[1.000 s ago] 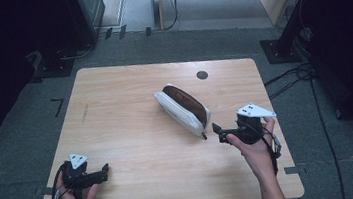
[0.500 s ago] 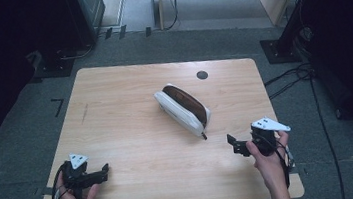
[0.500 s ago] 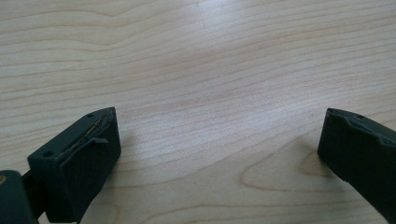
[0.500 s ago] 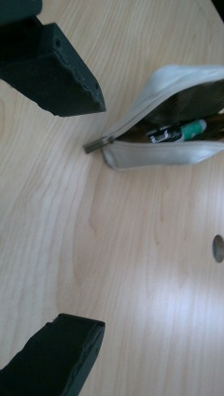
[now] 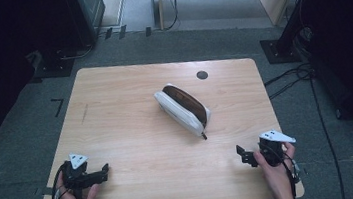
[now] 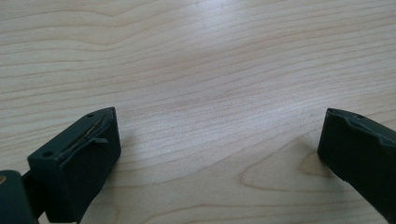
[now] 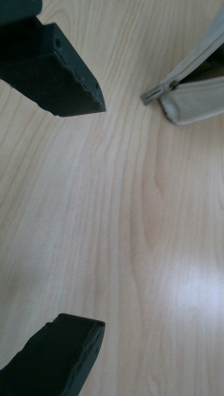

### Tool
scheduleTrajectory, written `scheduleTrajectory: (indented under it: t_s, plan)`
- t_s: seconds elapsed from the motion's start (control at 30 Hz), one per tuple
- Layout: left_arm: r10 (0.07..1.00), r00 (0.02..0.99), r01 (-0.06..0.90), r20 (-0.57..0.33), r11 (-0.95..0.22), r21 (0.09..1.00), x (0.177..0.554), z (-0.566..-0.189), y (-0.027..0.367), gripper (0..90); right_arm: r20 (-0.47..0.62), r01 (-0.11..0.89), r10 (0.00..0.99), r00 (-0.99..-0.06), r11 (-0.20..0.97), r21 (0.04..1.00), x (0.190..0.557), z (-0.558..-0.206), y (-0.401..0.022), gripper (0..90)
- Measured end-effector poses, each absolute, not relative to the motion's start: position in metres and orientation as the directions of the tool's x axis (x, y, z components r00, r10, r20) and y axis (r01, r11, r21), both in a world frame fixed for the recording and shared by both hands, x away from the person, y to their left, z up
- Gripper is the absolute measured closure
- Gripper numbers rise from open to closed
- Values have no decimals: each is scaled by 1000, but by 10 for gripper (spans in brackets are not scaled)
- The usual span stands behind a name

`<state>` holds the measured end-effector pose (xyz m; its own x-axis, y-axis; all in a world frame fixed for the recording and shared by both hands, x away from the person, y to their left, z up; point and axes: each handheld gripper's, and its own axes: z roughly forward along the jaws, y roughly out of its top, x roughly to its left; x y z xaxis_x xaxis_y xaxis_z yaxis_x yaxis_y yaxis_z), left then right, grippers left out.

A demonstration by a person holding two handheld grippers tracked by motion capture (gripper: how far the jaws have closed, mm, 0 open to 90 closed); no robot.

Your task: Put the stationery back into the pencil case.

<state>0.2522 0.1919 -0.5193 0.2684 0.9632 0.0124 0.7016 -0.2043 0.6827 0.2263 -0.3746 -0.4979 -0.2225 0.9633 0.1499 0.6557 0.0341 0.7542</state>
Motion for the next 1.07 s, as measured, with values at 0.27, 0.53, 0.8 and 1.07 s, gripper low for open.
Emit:
scheduleTrajectory:
  t_s: [0.27, 0.53, 0.8, 1.07]
  plan:
    - [963, 268, 702, 11, -203, 683, 252, -519, 192, 0, 80, 698, 977, -197, 82, 711, 216, -515, -383, 0]
    - [963, 268, 702, 12, -204, 683, 252, -519, 192, 0, 24, 697, 985, -173, 106, 709, 212, -527, -384, 0]
    - [963, 268, 701, 12, -204, 683, 252, -519, 192, 0, 24, 695, 983, -183, 112, 710, 212, -527, -384, 0]
    - [963, 268, 701, 12, -204, 683, 252, -519, 192, 0, 24, 694, 982, -186, 114, 711, 213, -527, -382, 0]
